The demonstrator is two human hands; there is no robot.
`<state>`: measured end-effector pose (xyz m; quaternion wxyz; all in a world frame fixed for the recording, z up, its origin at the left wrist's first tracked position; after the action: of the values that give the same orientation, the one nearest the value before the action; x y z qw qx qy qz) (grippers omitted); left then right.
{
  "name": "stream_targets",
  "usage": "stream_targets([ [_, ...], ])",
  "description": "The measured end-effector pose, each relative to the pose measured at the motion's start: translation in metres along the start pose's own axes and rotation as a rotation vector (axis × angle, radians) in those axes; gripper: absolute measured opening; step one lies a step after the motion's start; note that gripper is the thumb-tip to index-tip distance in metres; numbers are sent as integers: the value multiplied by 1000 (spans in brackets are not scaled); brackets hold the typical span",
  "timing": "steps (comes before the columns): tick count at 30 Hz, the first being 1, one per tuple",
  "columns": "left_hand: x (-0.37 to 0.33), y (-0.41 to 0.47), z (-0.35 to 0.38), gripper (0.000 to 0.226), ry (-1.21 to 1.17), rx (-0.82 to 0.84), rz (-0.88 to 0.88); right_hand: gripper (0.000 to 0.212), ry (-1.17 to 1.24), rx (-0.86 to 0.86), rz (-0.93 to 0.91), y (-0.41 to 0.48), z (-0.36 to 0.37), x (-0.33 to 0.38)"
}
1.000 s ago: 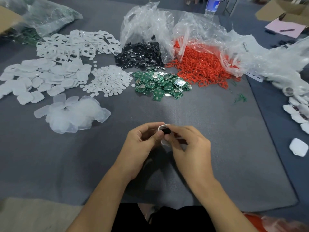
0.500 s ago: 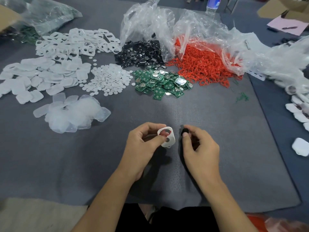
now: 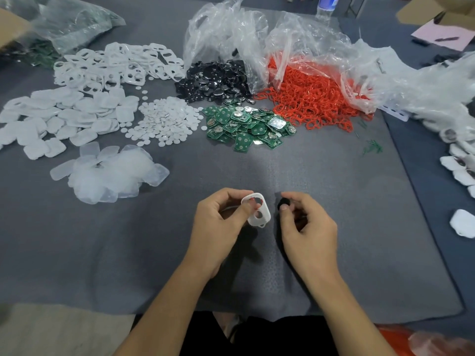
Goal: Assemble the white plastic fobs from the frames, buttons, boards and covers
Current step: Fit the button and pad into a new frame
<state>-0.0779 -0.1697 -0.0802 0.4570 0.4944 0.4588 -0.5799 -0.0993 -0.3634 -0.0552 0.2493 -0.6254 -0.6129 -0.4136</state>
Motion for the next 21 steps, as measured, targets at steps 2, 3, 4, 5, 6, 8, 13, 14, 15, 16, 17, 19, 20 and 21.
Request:
stream_targets([
  [2, 0, 0, 1, 11, 54, 8, 3, 23, -5, 2, -3, 0, 0, 0],
  [3, 0, 1, 1, 13, 75, 9, 5, 23, -7, 4, -4, 0, 1, -1],
  [4, 0, 1, 2, 13, 91, 9, 9, 23, -7, 8, -4, 0, 1, -1],
  [5, -1, 1, 2, 13, 100, 11, 13, 23, -4, 12, -4, 0, 1, -1],
  [6, -1, 1, 3, 12, 105, 18, 17, 23, -1, 16, -3, 0, 2, -1],
  [8, -2, 1, 5, 11, 111, 34, 25, 24, 5, 16, -2, 0, 1, -1],
  [13, -4, 0, 4, 8, 110, -10, 42, 25, 32, 11, 6, 0, 0, 0],
  [14, -4, 0, 4, 7, 114, -19, 42, 26, 47, 9, 10, 0, 0, 0],
  [15, -3, 0, 4, 8, 124, -26, 41, 27, 64, 6, 14, 0, 0, 0],
  [16, -3, 1, 4, 9, 135, -30, 40, 27, 78, 2, 17, 0, 0, 0],
  [17, -2, 1, 4, 8, 146, -30, 40, 27, 86, -1, 19, 0, 0, 0],
  [19, -2, 1, 4, 8, 165, -25, 46, 25, 80, -5, 19, 0, -1, 1],
  [20, -2, 1, 4, 8, 167, -23, 49, 24, 72, -7, 19, -1, -1, 1],
  [21, -1, 1, 4, 8, 167, -23, 49, 22, 63, -7, 19, -1, -1, 0],
])
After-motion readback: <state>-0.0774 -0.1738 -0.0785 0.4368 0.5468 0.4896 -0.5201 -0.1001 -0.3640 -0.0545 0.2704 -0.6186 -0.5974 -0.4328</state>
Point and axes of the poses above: each hand's wrist, its own y-axis towards the middle knuckle, its own z-axis out of the palm, x = y × z, the point moved 10 cm from there along y, towards the middle knuckle, and after that the axes turned 11 degrees about x, right-handed, at the moved point
